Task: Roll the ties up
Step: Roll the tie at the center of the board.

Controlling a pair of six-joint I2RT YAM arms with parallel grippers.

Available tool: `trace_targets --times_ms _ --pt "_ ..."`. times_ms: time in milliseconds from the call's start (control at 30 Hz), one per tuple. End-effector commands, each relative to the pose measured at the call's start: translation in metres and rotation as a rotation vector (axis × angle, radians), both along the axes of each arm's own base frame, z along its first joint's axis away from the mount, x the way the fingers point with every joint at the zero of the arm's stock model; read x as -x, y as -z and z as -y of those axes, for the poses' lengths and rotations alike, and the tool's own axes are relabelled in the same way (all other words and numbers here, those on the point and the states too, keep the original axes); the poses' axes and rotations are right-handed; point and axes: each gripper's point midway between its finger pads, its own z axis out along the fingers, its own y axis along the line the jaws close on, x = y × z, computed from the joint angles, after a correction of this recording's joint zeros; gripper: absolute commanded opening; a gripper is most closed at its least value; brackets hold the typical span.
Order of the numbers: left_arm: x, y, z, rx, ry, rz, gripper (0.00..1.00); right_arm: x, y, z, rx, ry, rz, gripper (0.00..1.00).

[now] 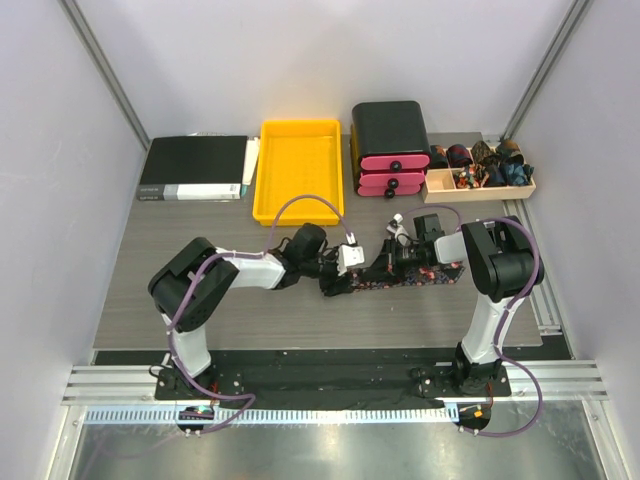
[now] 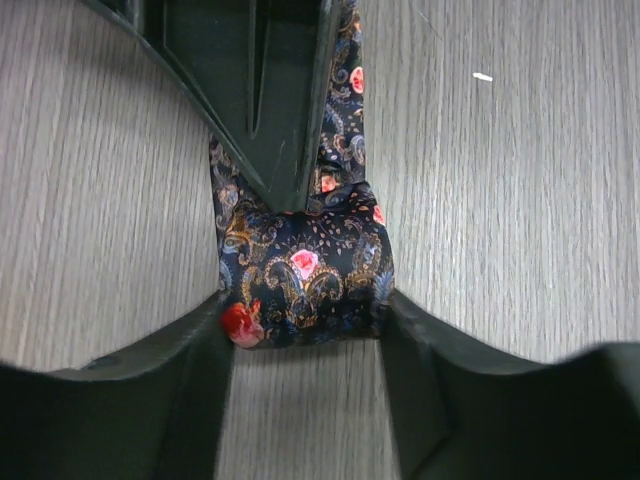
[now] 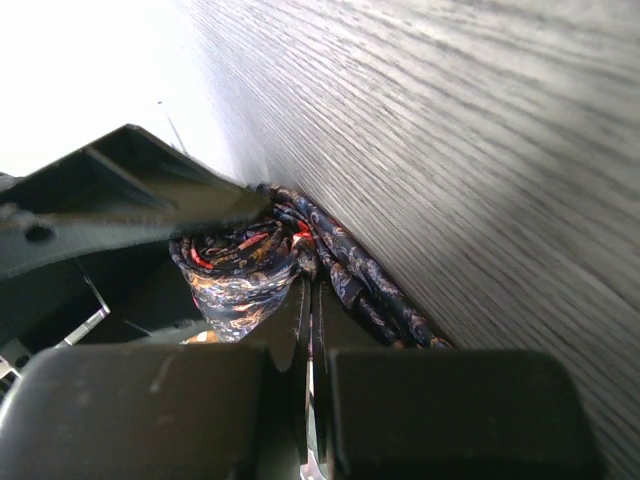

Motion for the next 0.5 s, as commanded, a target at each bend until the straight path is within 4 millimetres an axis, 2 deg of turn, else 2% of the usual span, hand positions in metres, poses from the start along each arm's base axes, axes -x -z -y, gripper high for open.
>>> trace_targets --times_ms 0,167,200,300,467 --pt "0.0 -0.008 0.012 0.01 0.043 0.026 0.51 -0.004 0.028 0.013 0.112 0.056 -0.009 0.01" --pt "0.006 0.01 0.0 -0.12 0.028 -0.038 0.4 -0.007 0.02 0.009 0.081 0.069 -0.003 0.01" --pt "0.003 0.007 0.001 -0.127 0.02 -0.038 0.38 -0.007 0.018 0.009 0.08 0.071 -0.002 0.01" --pt "0.008 0.016 -0.008 -0.201 0.017 -0.085 0.31 -0.012 0.008 0.008 0.061 0.074 0.007 0.16" --pt "0.011 0.02 -0.019 -0.289 0.032 -0.115 0.27 -0.027 -0.022 0.014 0.026 0.08 0.05 0.26"
